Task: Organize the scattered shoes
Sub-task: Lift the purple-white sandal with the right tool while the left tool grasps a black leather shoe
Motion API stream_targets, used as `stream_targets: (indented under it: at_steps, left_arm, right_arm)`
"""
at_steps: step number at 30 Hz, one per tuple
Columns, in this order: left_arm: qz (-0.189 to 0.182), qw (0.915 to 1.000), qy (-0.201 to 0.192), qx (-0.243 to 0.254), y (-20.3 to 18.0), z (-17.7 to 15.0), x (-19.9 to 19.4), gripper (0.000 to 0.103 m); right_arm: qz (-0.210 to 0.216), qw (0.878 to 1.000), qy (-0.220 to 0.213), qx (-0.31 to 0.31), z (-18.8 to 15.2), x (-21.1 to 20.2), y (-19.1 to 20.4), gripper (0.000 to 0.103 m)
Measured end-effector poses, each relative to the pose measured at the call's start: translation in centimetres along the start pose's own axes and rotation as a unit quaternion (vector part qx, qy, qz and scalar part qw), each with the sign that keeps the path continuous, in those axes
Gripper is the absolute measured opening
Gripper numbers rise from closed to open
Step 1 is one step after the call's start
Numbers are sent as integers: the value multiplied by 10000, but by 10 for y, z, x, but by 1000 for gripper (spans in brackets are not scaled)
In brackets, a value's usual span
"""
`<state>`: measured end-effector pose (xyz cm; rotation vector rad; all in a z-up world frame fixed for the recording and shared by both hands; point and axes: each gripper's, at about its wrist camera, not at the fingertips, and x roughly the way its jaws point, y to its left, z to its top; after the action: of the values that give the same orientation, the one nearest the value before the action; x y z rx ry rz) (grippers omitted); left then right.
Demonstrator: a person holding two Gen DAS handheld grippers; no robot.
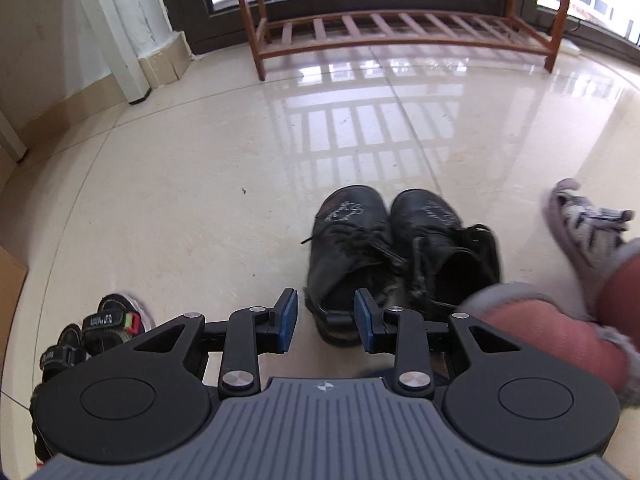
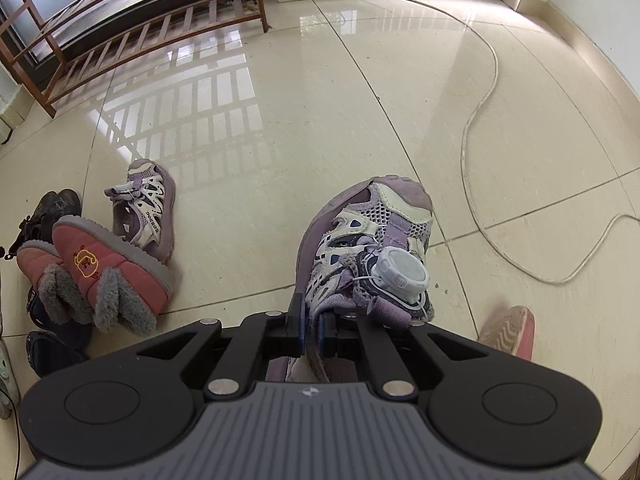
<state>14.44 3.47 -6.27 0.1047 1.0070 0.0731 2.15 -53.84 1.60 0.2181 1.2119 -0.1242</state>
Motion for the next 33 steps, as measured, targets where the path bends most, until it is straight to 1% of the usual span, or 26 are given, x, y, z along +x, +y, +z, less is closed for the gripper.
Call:
stream_targets:
  at_steps: [6, 14, 16, 17, 18, 19, 21, 23, 28, 33]
  left_arm:
    - [-98, 9996, 219, -159, 7, 7, 28, 35]
    - [-191, 9979, 494, -371, 16, 16, 64, 35]
    - [-236, 9972, 565, -425, 19, 14, 72, 32]
    - [-258, 9972, 549, -430, 18, 6, 74, 25]
    - [-218, 9979, 473, -388, 18, 4, 73, 20]
    - [-161, 9984, 408, -368, 18, 3, 72, 17]
    - [-68, 9990, 280, -347, 18, -1, 69, 15]
    - [-132, 9987, 168, -463, 22, -3, 64, 15]
    - [-313, 9985, -127, -428, 28, -1, 37, 15]
    - [-429, 9973, -269, -537, 35, 0, 7, 15]
  right_arm:
    - [-12, 10000, 53, 59, -2, 7, -1, 8]
    - [57, 9999, 115, 25, 5, 16, 11, 8]
    - [85, 9999, 122, -18, 7, 17, 15, 8]
    - [98, 9999, 124, -34, 8, 17, 17, 8]
    - [107, 9999, 126, -45, 8, 17, 19, 8]
    - [116, 9998, 122, -52, 9, 17, 21, 8]
    - [133, 9998, 103, -74, 12, 17, 25, 8]
    - [136, 9998, 86, -102, 14, 16, 28, 9]
    - [150, 9996, 85, -215, 16, 14, 37, 9]
    - [253, 9990, -13, -381, 19, 5, 53, 9]
